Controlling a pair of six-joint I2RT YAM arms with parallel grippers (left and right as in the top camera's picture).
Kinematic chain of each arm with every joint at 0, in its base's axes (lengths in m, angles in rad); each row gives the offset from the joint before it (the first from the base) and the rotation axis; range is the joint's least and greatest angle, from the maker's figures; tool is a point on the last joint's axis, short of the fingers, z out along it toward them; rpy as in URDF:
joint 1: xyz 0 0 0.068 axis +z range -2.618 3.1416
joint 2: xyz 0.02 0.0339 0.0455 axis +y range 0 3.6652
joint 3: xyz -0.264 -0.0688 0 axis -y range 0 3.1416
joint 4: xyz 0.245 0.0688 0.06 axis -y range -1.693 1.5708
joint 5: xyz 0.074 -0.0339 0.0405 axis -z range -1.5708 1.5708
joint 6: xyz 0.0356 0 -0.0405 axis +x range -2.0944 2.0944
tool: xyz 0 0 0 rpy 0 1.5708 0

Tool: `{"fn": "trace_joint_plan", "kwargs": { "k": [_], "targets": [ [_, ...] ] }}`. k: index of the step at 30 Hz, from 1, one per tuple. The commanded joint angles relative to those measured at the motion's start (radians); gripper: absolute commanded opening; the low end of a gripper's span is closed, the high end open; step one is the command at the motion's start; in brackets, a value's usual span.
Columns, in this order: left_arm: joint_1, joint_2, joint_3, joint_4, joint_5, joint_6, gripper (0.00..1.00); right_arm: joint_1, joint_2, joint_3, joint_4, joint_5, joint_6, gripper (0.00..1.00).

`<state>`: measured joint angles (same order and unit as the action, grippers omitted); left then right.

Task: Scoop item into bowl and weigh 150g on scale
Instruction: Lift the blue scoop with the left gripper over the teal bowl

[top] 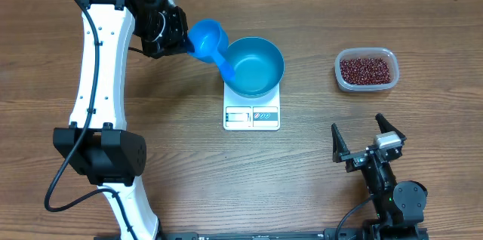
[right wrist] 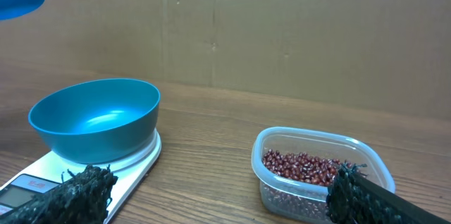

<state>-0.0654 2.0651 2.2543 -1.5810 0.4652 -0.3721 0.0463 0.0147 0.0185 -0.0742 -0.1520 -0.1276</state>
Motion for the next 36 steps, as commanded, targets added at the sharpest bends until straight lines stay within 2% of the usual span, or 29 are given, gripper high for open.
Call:
{"fn": "trace_joint_plan", "kwargs": {
  "k": [1,6,12,15,20,26,29,31,34,36],
  "targets": [
    [-0.029,0.007,0.024,-0.022,-0.084,-0.155,0.04,-0.003,-0.012,-0.01,0.01,0.037,-0.005,1.0],
    [-0.116,0.007,0.024,-0.044,-0.188,-0.263,0.04,-0.002,-0.012,-0.01,0.088,-0.024,0.014,1.0],
    [-0.233,0.007,0.024,-0.028,-0.297,-0.315,0.04,-0.002,-0.012,0.027,0.205,-0.087,0.257,1.0],
    [-0.272,0.007,0.024,-0.016,-0.329,-0.335,0.04,-0.003,-0.012,0.087,0.19,-0.088,0.282,1.0],
    [-0.304,0.007,0.024,0.005,-0.338,-0.386,0.04,-0.003,0.022,0.235,0.058,-0.085,0.285,1.0],
    [-0.303,0.007,0.024,0.024,-0.339,-0.47,0.04,-0.003,0.175,0.424,-0.064,-0.086,0.323,1.0],
    [-0.301,0.007,0.024,0.034,-0.339,-0.508,0.04,-0.003,0.286,0.517,-0.105,-0.085,0.399,1.0],
    [-0.301,0.007,0.024,0.038,-0.339,-0.531,0.04,-0.003,0.38,0.577,-0.132,-0.097,0.5,1.0],
    [-0.302,0.007,0.024,0.041,-0.338,-0.561,0.04,-0.003,0.518,0.629,-0.099,-0.238,0.551,1.0],
    [-0.302,0.007,0.024,0.045,-0.338,-0.573,0.04,-0.002,0.605,0.639,-0.007,-0.396,0.551,1.0]
  ]
}}
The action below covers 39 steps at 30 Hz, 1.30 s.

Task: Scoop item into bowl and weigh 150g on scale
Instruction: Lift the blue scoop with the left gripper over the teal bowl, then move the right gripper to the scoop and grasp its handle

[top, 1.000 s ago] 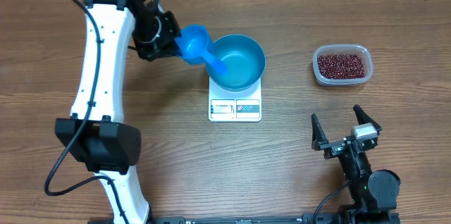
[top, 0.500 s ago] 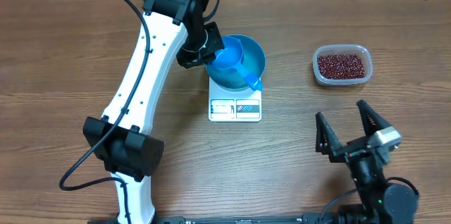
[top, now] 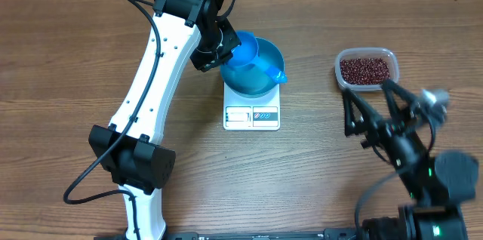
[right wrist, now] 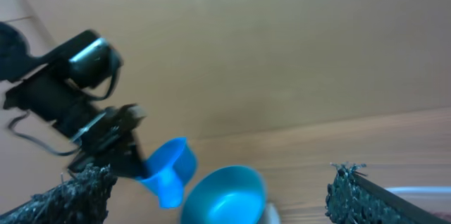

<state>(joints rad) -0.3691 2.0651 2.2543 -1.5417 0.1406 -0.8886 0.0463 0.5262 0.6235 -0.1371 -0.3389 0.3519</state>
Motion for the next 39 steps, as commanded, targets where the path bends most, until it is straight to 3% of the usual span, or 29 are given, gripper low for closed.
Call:
{"fn": "trace_joint_plan", "kwargs": {
  "k": [1,4,8,14,19,23,27,39],
  "targets": [
    [0.002,0.007,0.024,0.011,-0.013,-0.059,0.04,-0.002,0.135,0.033,0.119,-0.3,0.071,1.0],
    [0.002,0.007,0.024,0.021,-0.014,-0.058,0.04,-0.002,0.251,0.033,0.305,-0.556,0.071,1.0],
    [-0.004,0.007,0.024,0.021,-0.01,-0.058,0.04,-0.002,0.381,0.033,0.488,-0.636,0.088,1.0],
    [-0.021,0.007,0.024,0.032,-0.01,-0.06,0.04,-0.002,0.508,0.033,0.627,-0.631,0.518,1.0],
    [-0.026,0.007,0.024,0.039,0.047,-0.125,0.04,-0.002,0.577,0.033,0.634,-0.624,0.729,1.0],
    [-0.026,0.007,0.024,0.071,0.083,-0.274,0.04,-0.002,0.617,0.033,0.633,-0.619,0.752,1.0],
    [-0.027,0.007,0.024,0.105,0.124,-0.346,0.04,-0.002,0.64,0.033,0.624,-0.58,0.761,1.0],
    [-0.084,0.007,0.024,0.118,0.134,-0.369,0.04,-0.002,0.652,0.033,0.571,-0.465,0.804,0.99]
  ]
}}
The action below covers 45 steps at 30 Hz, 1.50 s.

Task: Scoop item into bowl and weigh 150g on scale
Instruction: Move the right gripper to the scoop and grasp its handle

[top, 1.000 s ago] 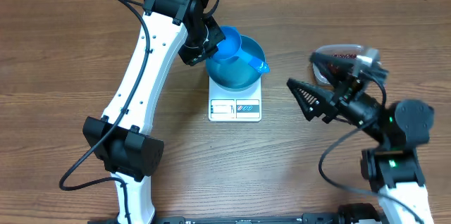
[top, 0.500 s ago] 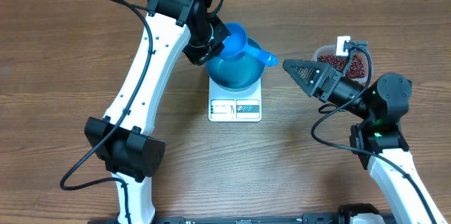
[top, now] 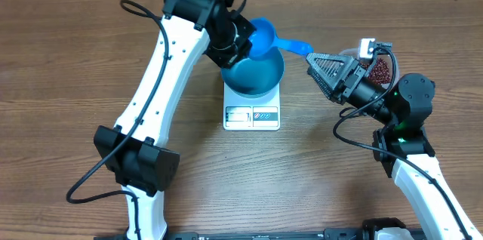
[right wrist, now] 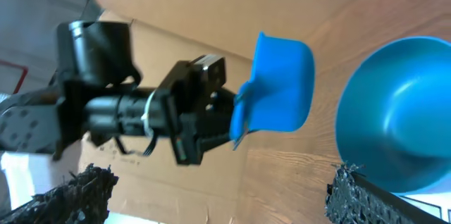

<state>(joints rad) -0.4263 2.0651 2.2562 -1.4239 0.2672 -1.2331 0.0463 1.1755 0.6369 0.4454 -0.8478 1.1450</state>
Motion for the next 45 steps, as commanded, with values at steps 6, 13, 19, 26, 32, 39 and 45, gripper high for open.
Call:
{"fn": "trace_joint_plan", "kwargs": {
  "k": [6,13,19,26,32,39,45],
  "targets": [
    [-0.073,0.007,0.023,0.002,-0.035,-0.024,0.04,-0.002,0.004,0.02,-0.05,0.056,0.007,0.99],
    [-0.116,0.007,0.023,0.003,-0.068,-0.023,0.04,-0.002,0.004,0.02,-0.055,0.074,0.007,0.98],
    [-0.151,0.007,0.023,0.004,-0.1,-0.019,0.04,-0.002,0.004,0.02,-0.056,0.078,0.007,0.87],
    [-0.17,0.007,0.023,0.005,-0.142,-0.019,0.04,-0.002,0.004,0.02,-0.06,0.089,0.007,0.56],
    [-0.17,0.007,0.023,0.005,-0.143,-0.019,0.04,-0.002,0.004,0.02,-0.059,0.089,0.007,0.35],
    [-0.171,0.007,0.023,0.007,-0.143,-0.019,0.04,-0.002,0.004,0.02,-0.075,0.089,0.007,0.3],
    [-0.171,0.007,0.023,0.015,-0.143,-0.019,0.04,-0.002,0.005,0.02,-0.104,0.089,0.007,0.27]
  ]
}}
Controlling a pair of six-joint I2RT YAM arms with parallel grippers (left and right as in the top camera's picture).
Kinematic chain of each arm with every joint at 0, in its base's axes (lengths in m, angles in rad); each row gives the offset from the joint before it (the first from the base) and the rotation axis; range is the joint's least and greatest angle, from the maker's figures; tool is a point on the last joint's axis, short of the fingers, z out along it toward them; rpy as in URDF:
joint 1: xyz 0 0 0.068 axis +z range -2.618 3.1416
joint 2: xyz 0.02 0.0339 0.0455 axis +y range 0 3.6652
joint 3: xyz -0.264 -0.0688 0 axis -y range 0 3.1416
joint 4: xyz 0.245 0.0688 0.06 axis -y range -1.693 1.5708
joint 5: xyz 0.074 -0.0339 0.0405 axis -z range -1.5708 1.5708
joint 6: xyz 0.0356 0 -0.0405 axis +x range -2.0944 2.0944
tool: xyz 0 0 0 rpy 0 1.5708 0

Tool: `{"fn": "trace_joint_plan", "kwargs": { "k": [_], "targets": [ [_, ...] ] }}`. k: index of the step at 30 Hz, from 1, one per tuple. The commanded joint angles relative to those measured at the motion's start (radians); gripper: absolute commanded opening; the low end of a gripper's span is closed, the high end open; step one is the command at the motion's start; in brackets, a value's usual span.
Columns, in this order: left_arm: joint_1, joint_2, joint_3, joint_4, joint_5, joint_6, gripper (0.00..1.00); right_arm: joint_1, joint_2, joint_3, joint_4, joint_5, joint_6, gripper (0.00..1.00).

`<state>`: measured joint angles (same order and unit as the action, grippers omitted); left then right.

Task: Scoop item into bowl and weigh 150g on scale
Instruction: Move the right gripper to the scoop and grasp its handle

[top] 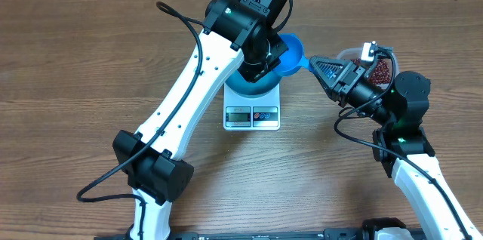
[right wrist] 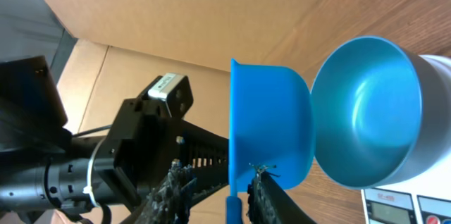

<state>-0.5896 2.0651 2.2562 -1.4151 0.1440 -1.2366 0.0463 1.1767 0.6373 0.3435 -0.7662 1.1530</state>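
Observation:
A blue scoop [top: 291,50] hangs over the right rim of the blue bowl [top: 249,89], which stands on the white scale [top: 251,117]. My left gripper [top: 270,53] is shut on the scoop's cup side. My right gripper [top: 312,62] is at the scoop's handle from the right. In the right wrist view the scoop [right wrist: 271,125] fills the middle and its handle lies between the narrowed jaws of the right gripper [right wrist: 218,182]. The right finger touches the handle and a gap shows at the left finger. The bowl [right wrist: 366,111] is empty.
A clear tub of red beans [top: 382,72] sits at the right, partly behind my right arm. The left arm stretches across the table from the lower left to the bowl. Cardboard walls stand behind the table in the right wrist view.
My left gripper has brought the scoop further right, past the bowl's rim. My right jaws, wide open before, have narrowed round the handle.
At first my left gripper held the scoop left of the bowl while the right arm rested low at the front. Then the scoop was over the bowl and the right arm was raised. The right gripper then faced the handle wide open, and now it is narrowed round it.

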Motion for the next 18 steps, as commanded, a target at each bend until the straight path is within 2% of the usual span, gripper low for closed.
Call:
{"fn": "trace_joint_plan", "kwargs": {
  "k": [1,5,10,18],
  "targets": [
    [-0.008,0.007,0.023,0.008,-0.019,-0.016,0.04,-0.002,0.004,0.019,-0.002,0.007,-0.002,0.26],
    [-0.011,0.007,0.023,0.011,-0.016,-0.016,0.04,-0.002,0.004,0.019,-0.002,0.007,-0.002,0.26],
    [-0.02,0.007,0.023,0.014,-0.018,-0.016,0.04,-0.002,0.004,0.019,-0.002,0.007,-0.002,0.17],
    [-0.021,0.007,0.023,0.013,-0.017,-0.015,0.04,-0.002,0.004,0.019,-0.002,0.008,-0.001,0.16]
  ]
}}
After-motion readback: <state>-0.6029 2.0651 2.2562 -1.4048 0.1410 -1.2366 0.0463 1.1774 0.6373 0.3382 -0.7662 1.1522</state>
